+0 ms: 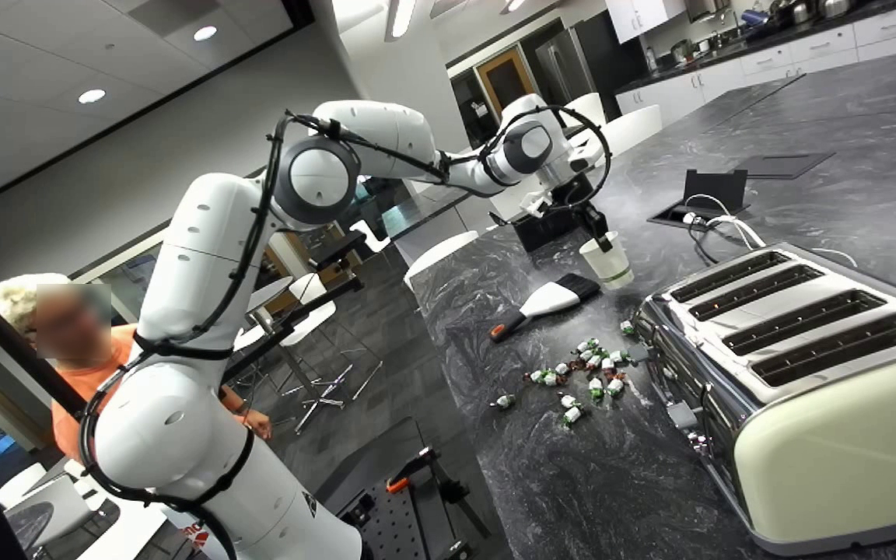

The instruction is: Empty the candy in the cup onto the table

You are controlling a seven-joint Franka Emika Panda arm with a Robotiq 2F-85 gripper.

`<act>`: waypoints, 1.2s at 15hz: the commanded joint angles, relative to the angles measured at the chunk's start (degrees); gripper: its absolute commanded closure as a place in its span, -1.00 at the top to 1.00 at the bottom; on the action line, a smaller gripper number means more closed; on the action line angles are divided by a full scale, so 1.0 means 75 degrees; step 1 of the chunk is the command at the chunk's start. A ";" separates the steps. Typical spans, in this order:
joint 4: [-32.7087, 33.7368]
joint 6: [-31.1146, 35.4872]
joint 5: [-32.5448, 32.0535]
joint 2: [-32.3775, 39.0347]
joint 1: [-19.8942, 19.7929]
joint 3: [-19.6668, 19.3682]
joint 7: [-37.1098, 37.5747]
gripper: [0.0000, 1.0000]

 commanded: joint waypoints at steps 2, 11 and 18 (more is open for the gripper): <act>-0.0278 0.0197 0.0353 -0.0038 -0.0087 0.0052 -0.0180 -0.98; -0.0644 0.0623 0.0459 -0.0264 -0.0019 0.0000 -0.0129 0.03; -0.2578 0.0753 0.0201 -0.2518 0.0112 -0.0064 -0.0315 0.98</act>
